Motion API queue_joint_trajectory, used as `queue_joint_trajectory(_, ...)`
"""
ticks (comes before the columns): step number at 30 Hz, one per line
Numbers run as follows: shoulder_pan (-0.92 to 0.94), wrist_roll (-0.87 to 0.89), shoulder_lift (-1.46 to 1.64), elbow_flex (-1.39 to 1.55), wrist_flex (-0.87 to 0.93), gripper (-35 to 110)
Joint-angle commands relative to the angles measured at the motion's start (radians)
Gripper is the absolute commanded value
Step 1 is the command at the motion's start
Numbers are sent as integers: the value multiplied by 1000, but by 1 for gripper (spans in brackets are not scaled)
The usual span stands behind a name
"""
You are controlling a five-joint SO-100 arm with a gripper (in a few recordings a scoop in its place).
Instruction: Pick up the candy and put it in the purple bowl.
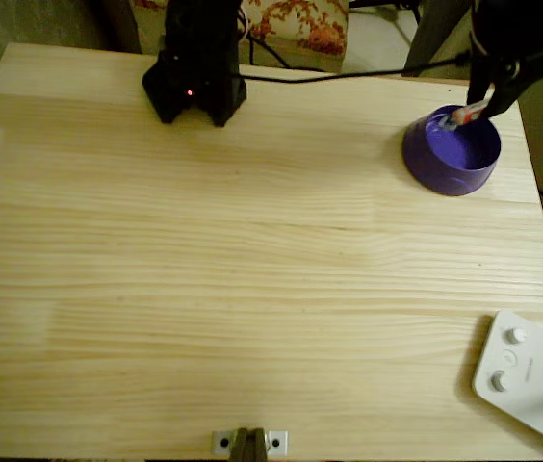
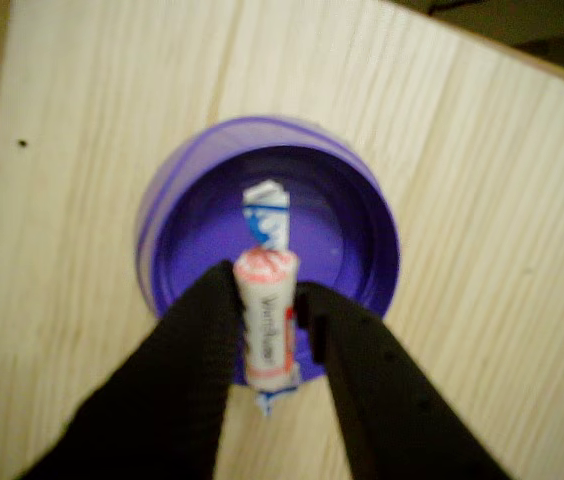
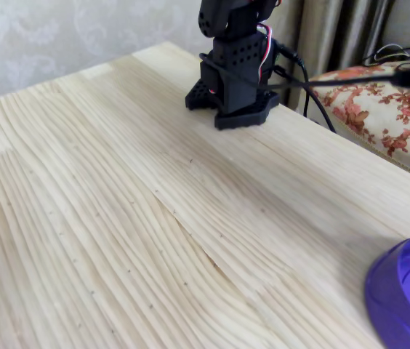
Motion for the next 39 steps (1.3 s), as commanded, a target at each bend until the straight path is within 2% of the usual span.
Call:
queue_joint_trajectory(1,-12,2,14,-143,29,4)
queue_joint_trajectory(9,9,-23,-3,-166,61,5)
queue_joint_trajectory(20,15,-41,6,-170,104,22)
queue_joint_trajectory(28,14,-25,61,-153,107,23)
queue_joint_trajectory(39,37,-5,368,3,117,0)
